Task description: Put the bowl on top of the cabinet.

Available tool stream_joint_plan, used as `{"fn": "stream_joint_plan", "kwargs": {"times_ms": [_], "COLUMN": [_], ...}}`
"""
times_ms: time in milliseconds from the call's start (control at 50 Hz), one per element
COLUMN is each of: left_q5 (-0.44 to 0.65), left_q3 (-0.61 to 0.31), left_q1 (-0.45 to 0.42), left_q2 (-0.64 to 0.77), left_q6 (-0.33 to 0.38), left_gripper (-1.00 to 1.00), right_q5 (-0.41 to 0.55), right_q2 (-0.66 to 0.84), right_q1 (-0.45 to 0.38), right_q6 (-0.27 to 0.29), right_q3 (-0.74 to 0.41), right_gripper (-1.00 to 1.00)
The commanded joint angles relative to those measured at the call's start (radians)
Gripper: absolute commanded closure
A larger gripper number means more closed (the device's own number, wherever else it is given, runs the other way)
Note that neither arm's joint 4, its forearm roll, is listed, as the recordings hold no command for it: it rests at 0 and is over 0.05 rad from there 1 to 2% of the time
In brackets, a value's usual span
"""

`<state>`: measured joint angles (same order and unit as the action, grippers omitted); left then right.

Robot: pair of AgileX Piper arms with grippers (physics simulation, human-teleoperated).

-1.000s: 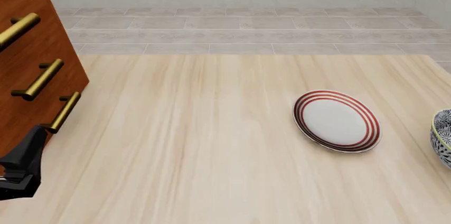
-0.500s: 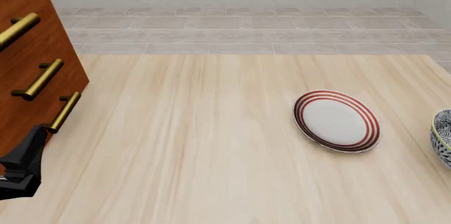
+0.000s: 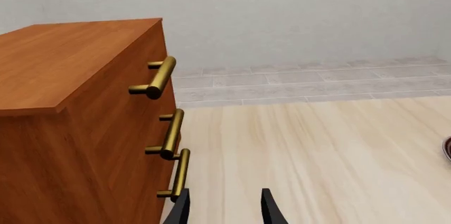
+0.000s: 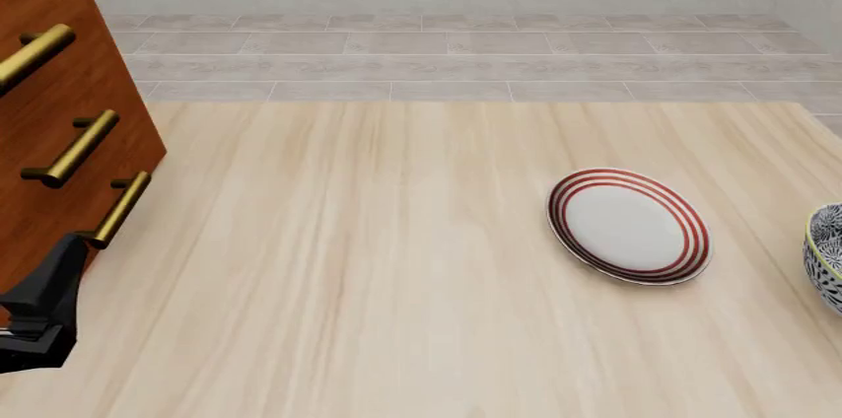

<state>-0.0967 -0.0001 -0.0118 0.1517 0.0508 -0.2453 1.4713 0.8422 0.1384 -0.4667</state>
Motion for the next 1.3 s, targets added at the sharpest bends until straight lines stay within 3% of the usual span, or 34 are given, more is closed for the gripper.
{"fn": "stream_joint_plan", "kwargs": {"times_ms": [20, 960, 980, 1300], "left_q5": [0.002, 0.008, 0.008, 0.006], "left_q3": [0.000, 0.000, 0.000, 0.000], "left_q1": [-0.001, 0.002, 0.002, 0.002], "left_q2": [-0.002, -0.008, -0.008, -0.007], "left_q6": [0.002, 0.005, 0.004, 0.004], "left_gripper": [-1.00, -1.00, -1.00, -1.00], "right_q5": [-0.023, -0.087, -0.087, -0.065], "right_q2": [0.009, 0.093, 0.093, 0.057], "right_q1": [0.000, -0.006, -0.005, -0.008], "right_q6": [0.016, 0.022, 0.023, 0.025], "right_q3": [0.012, 0.025, 0.025, 0.023], "right_gripper": [-1.00, -1.00, 1.00, 1.00]}}
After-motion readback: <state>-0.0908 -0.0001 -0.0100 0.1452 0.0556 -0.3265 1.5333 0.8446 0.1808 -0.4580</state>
